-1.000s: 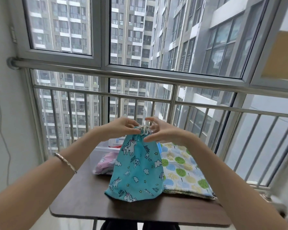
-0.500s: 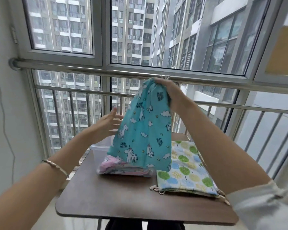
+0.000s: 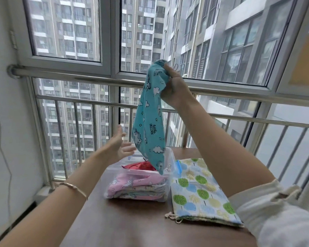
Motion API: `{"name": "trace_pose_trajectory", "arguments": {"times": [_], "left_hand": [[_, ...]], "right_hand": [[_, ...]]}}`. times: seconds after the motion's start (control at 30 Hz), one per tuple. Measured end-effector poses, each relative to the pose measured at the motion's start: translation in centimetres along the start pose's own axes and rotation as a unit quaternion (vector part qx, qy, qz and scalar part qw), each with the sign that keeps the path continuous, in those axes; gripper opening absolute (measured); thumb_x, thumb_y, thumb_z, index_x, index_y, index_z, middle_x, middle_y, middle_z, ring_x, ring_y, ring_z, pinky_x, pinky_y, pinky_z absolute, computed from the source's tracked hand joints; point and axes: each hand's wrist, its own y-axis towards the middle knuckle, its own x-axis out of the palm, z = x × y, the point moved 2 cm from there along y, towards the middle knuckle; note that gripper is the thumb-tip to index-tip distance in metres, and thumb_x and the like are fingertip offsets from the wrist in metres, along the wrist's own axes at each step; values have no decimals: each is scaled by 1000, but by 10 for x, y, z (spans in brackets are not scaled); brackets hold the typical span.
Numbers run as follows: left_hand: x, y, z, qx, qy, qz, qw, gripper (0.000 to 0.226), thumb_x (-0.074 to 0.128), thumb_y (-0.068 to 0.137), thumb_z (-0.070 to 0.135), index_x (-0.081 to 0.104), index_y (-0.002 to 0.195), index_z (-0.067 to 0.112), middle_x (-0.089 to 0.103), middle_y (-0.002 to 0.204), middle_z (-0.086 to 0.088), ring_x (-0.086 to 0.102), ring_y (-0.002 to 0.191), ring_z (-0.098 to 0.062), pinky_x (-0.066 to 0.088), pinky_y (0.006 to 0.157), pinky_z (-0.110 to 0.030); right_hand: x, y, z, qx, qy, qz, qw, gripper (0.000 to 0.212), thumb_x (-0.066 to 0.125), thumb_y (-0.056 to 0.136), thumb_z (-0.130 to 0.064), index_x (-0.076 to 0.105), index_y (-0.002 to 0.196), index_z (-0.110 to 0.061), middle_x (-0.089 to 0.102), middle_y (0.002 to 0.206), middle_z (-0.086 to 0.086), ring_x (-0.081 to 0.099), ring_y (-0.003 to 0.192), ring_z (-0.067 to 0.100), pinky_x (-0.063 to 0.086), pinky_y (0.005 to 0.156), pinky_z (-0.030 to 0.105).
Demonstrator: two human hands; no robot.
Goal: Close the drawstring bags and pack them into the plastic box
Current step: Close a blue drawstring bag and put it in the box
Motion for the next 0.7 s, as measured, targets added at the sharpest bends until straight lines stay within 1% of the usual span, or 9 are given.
{"name": "trace_pose_trajectory", "arguments": {"times": [0.1, 0.17, 0.27, 0.3, 0.37, 0.43, 0.53, 0.6, 0.7], "left_hand": [[2, 9, 1, -57, -20, -114, 992, 52, 25, 92, 66, 27, 137, 40, 51, 132, -27, 58, 114, -42, 54, 84, -56], [-6, 18, 6, -54, -11, -153, 987, 45, 36, 95, 56, 33, 135, 37, 54, 130, -20, 57, 116, -39, 52, 85, -56], [-26, 33, 16, -38, 62, -127, 989, 64, 61, 89, 26, 31, 144, 40, 47, 137, -15, 55, 117, -35, 48, 89, -59], [-30, 34, 19, -37, 108, -106, 988, 69, 62, 88, 19, 30, 145, 41, 46, 138, -15, 58, 114, -35, 52, 83, -57], [-37, 34, 21, -38, 240, -62, 968, 62, 54, 93, 12, 29, 145, 34, 53, 129, -14, 66, 99, -30, 57, 70, -47], [-39, 34, 21, -50, 414, -30, 908, 52, 51, 96, 16, 34, 144, 29, 58, 116, -9, 68, 90, -25, 59, 69, -42], [-35, 36, 19, -56, 645, -29, 762, 46, 50, 95, 19, 42, 140, 24, 57, 98, -3, 61, 74, -16, 54, 59, -28], [-30, 41, 15, -58, 737, -35, 673, 42, 51, 92, 20, 49, 134, 18, 59, 105, -4, 57, 74, -15, 49, 53, -22], [-23, 47, 11, -60, 808, -27, 586, 43, 57, 88, 28, 54, 129, 16, 61, 115, -4, 57, 80, -18, 46, 53, -22]], "right_hand": [[-5, 15, -1, -12, 23, -16, 1000, 20, 42, 103, -24, 47, 114, -7, 60, 83, 10, 57, 72, 20, 52, 73, 34], [-17, 21, -3, -14, -1, -26, 1000, 15, 44, 101, -20, 47, 111, -9, 59, 87, 10, 58, 75, 21, 52, 77, 37], [-49, 20, -10, -2, -98, 19, 995, 12, 50, 98, -17, 49, 105, -8, 58, 88, 8, 58, 72, 18, 55, 76, 35], [-63, 17, -11, 13, -147, 51, 988, 17, 52, 97, -17, 49, 110, -7, 58, 93, 8, 59, 74, 18, 57, 78, 35], [-91, 6, -8, 78, -261, 118, 955, 27, 55, 94, -12, 49, 118, -4, 60, 106, 12, 64, 80, 19, 60, 74, 33], [-115, -9, 5, 163, -371, 152, 902, 25, 57, 92, -6, 52, 115, 1, 61, 109, 15, 67, 82, 20, 60, 62, 27], [-139, -29, 33, 259, -464, 140, 836, 22, 56, 90, -1, 49, 111, -2, 59, 109, 16, 66, 89, 23, 59, 56, 25], [-151, -37, 52, 285, -523, 130, 793, 26, 57, 90, 0, 45, 111, -6, 56, 109, 15, 66, 92, 24, 59, 56, 27], [-167, -42, 76, 306, -561, 125, 759, 40, 57, 87, 1, 39, 120, -13, 52, 112, 13, 67, 92, 26, 60, 62, 31]]}}
